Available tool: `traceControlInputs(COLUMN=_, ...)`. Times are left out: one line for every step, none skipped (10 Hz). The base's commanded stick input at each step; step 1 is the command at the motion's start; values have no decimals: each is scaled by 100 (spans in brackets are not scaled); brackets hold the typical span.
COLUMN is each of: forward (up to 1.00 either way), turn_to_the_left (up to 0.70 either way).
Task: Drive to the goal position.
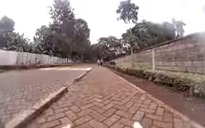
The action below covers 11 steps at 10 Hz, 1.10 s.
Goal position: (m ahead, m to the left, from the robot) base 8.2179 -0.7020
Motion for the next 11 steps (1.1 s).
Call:
traceControlInputs(forward=50, turn_to_the_left=0)
traceControlInputs(forward=50, turn_to_the_left=0)
traceControlInputs(forward=50, turn_to_the_left=0)
traceControlInputs(forward=50, turn_to_the_left=0)
traceControlInputs(forward=50, turn_to_the_left=0)
traceControlInputs(forward=50, turn_to_the_left=0)
traceControlInputs(forward=50, turn_to_the_left=0)
traceControlInputs(forward=50, turn_to_the_left=0)
traceControlInputs(forward=50, turn_to_the_left=0)
traceControlInputs(forward=50, turn_to_the_left=0)
traceControlInputs(forward=50, turn_to_the_left=0)
